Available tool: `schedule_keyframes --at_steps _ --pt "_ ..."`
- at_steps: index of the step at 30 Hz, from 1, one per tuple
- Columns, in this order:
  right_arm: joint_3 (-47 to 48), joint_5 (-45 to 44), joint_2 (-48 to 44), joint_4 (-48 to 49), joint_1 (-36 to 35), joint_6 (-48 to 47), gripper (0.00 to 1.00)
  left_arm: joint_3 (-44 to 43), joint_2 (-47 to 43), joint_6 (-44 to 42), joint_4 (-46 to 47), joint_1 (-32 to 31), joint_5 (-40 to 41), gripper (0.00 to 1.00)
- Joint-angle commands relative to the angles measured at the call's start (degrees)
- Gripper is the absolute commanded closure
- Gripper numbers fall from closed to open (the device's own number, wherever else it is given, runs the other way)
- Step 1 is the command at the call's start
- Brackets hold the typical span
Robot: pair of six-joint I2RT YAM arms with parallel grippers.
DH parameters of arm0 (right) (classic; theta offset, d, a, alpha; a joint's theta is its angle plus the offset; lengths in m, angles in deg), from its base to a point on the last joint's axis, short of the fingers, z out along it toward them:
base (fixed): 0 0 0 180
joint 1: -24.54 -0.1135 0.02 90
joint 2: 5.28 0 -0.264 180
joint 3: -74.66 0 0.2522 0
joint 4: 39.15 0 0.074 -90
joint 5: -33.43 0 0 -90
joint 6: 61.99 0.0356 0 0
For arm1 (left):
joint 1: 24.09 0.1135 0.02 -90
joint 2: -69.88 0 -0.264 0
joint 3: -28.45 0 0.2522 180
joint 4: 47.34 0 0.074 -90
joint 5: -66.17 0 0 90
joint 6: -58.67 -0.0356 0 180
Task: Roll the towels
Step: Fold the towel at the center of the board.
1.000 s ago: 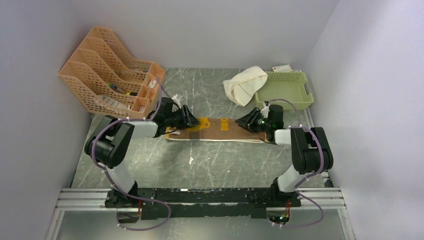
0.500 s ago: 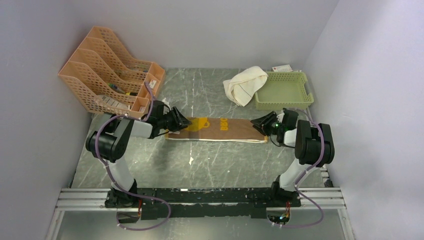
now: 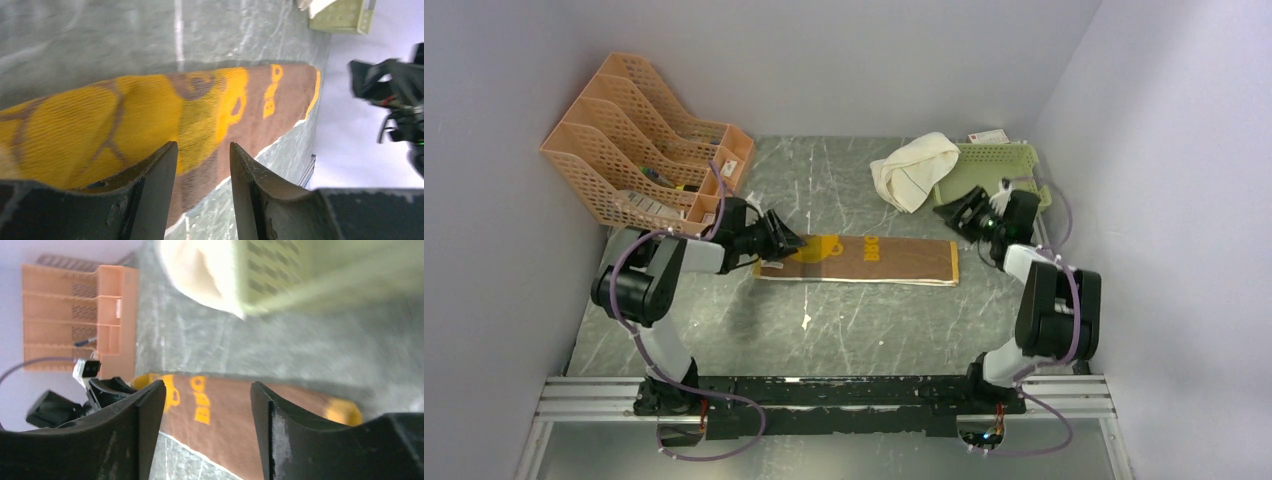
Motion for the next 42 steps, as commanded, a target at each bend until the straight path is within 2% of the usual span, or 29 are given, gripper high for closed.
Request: schedule_keyframes --at_steps 1,5,10,15,17,18,23,26,28,31,34,37,40,42 --pt "6.5 -2.8 -10.7 -12.0 -0.2 -11.9 0.33 -7.7 -7.3 -8.2 -11.1 -2.7 0.8 0.45" --pt "4.3 -0.9 -12.3 -13.6 5.6 -13.4 0.32 -13.4 -12.7 -13.5 -22.1 -3.3 6.3 0.44" --pt "-0.6 4.0 -9.3 -11.0 14.6 -11.5 0.31 -18.4 -17.3 -17.3 -31.5 -3.0 10.6 0.43" --pt "0.3 -3.7 -7.4 -17.5 17.7 -14.4 0.28 -18.7 -20.1 -17.3 -33.6 -1.8 8.3 0.42" --pt "0.4 -7.9 -8.3 -19.0 17.6 -15.9 0.02 -18.4 -20.9 -17.6 -33.9 -1.5 7.5 0.41" --pt "-0.1 -9.0 -8.9 -18.6 17.5 -15.7 0.00 -18.1 -21.3 -17.7 -34.1 -1.4 7.3 0.40" --pt "-2.5 -8.2 -9.0 -11.1 15.3 -19.2 0.00 -16.8 -22.9 -18.1 -34.4 -1.0 4.7 0.39" --pt "6.0 1.6 -1.4 -20.1 15.8 -29.9 0.00 -16.8 -23.6 -18.7 -35.3 -1.0 2.7 0.38" --pt "11.9 10.6 6.8 -26.1 15.8 -34.5 0.07 -16.8 -24.0 -18.9 -35.4 -0.9 0.7 0.38" --pt "18.6 16.5 16.2 -30.5 15.6 -40.2 0.10 -17.8 -24.4 -20.6 -37.5 -0.6 -2.3 0.38" --pt "26.9 15.5 24.6 -41.8 13.7 -47.9 0.09 -18.7 -25.1 -22.7 -40.2 0.0 -3.8 0.38" --pt "31.1 13.8 28.9 -48.4 10.9 -53.0 0.09 -18.5 -25.9 -23.6 -40.3 0.8 -5.3 0.37" --pt "33.1 11.1 29.8 -54.2 9.3 -56.6 0.12 -18.2 -25.8 -23.1 -40.3 1.0 -7.2 0.37" --pt "31.3 8.4 28.1 -53.5 8.8 -55.5 0.12 -16.8 -25.9 -22.2 -38.7 1.0 -8.4 0.37"
